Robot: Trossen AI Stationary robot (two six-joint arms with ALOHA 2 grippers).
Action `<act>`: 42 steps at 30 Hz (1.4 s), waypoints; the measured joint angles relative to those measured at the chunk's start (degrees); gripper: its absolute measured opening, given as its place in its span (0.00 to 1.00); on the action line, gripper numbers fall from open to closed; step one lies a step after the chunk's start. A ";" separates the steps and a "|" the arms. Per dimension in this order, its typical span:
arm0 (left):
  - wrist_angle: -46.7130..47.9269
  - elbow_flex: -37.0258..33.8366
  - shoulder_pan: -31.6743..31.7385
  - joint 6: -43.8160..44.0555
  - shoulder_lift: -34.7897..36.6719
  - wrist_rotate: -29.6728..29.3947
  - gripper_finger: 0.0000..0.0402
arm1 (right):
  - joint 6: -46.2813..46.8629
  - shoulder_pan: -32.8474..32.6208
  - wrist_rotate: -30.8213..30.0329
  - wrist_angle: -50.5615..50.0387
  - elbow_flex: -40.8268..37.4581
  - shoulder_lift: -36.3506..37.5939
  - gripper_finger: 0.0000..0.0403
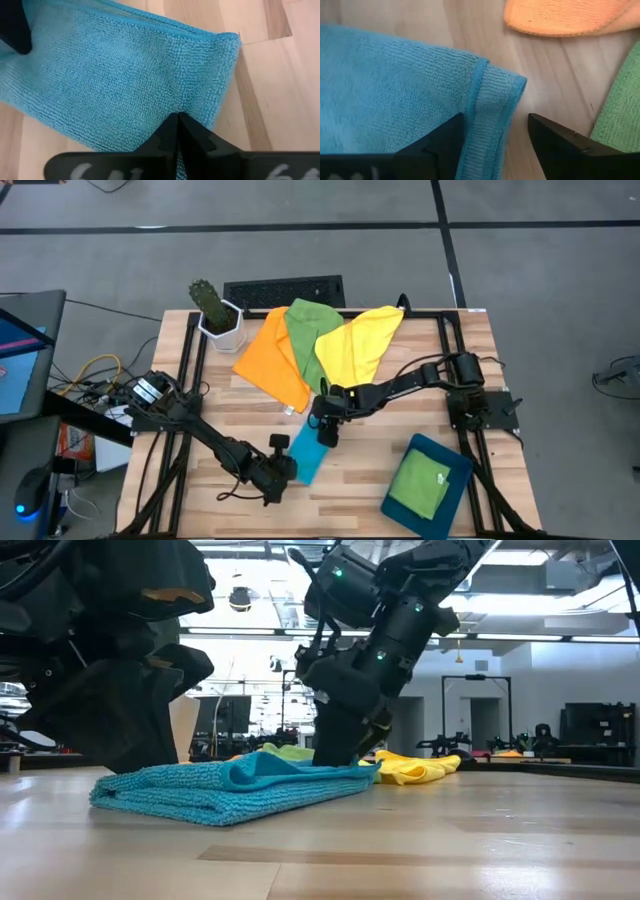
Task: Fold microfiber towels
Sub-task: Put the folded blue microfiber towel into the blue bin
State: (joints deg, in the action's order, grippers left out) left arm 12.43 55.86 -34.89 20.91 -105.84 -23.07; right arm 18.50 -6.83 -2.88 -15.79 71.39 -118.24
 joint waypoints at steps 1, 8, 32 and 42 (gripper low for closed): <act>-0.07 0.00 0.00 0.00 0.00 -0.23 0.02 | 0.95 -0.18 -0.44 -0.10 0.53 -0.89 0.58; -0.41 0.00 0.02 -0.28 0.00 -1.19 0.02 | 1.07 -1.34 -0.82 -0.15 2.08 -2.61 0.28; 12.73 2.21 -4.15 2.24 14.35 -9.44 0.02 | 16.51 -10.41 -0.03 -20.32 1.33 20.26 0.04; 15.71 1.97 -4.92 2.31 14.86 -10.67 0.02 | 40.36 -27.39 -8.98 -26.03 1.38 28.08 0.04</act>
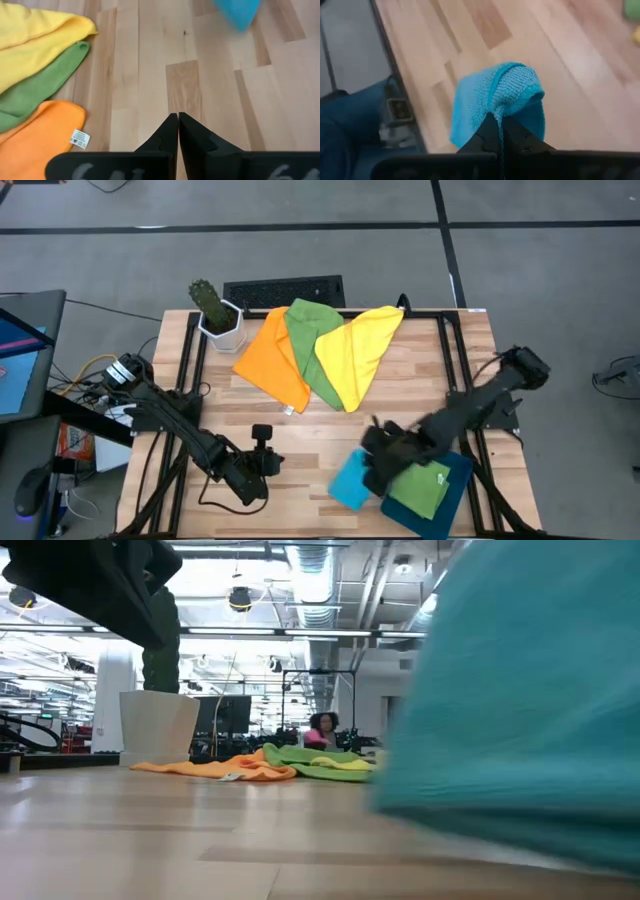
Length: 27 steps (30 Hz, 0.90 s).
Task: Fold microfiber towels
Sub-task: Put the folded blue microfiber towel into the blue bin
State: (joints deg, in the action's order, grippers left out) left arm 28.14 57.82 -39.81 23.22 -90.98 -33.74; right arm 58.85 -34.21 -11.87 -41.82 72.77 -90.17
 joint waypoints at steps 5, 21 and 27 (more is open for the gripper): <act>0.42 0.00 0.07 0.00 0.00 -0.08 0.02 | 12.22 -7.98 -6.35 -4.15 0.02 3.46 0.04; 2.37 0.01 1.15 0.43 -0.02 0.00 0.02 | 13.96 -21.73 -13.94 7.33 0.13 11.31 0.04; 2.52 0.00 1.84 1.44 -0.04 0.03 0.02 | 22.25 -24.81 -13.65 -1.98 0.15 9.61 0.04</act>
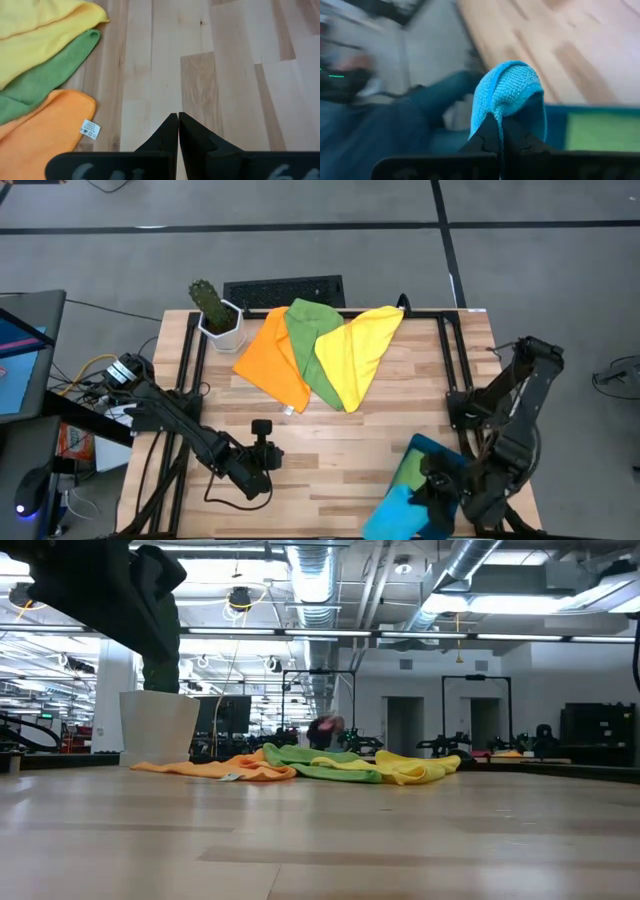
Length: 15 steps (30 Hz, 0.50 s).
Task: Fold microfiber towels
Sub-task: Put the folded blue microfiber towel into the blue bin
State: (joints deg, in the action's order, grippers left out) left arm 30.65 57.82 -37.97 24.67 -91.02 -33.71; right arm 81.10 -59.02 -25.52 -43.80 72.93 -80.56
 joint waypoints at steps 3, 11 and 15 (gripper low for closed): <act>-0.02 0.00 0.15 0.00 0.00 0.02 0.02 | 4.81 -0.75 0.76 -7.08 -0.03 -2.75 0.04; -0.07 0.02 0.22 -0.26 0.00 0.02 0.02 | 17.43 -1.33 11.17 -23.76 -0.02 -9.42 0.04; -0.09 0.02 0.22 -0.42 0.00 -0.01 0.02 | 17.68 -1.36 14.95 -27.89 -0.04 -11.08 0.04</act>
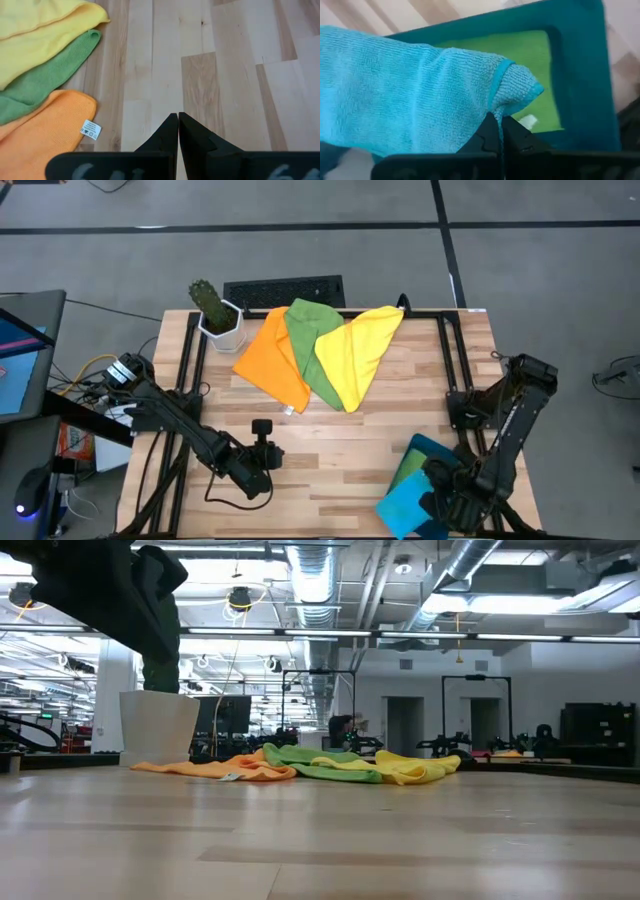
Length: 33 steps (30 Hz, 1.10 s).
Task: Fold microfiber towels
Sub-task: Put the folded blue microfiber towel into the blue bin
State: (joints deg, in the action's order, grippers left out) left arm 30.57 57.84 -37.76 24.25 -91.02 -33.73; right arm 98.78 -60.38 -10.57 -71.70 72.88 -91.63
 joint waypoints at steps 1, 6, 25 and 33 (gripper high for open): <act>0.01 0.00 0.00 0.00 0.00 -0.08 0.02 | -0.56 0.00 0.08 -0.52 0.00 -0.06 0.04; 0.00 0.00 0.11 -0.02 0.00 -0.18 0.02 | -1.49 0.02 0.11 -2.95 0.00 -0.22 0.06; -0.02 0.00 0.09 -0.04 0.00 -0.10 0.02 | -11.45 2.24 2.90 2.23 -7.46 -0.55 0.07; -0.02 0.00 0.09 -0.24 -0.01 0.01 0.02 | -16.04 4.35 1.47 1.98 -9.15 -0.55 0.16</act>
State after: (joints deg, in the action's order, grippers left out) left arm 30.55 57.84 -37.67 24.01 -91.03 -33.71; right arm 82.75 -56.03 -9.10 -69.71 63.74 -92.18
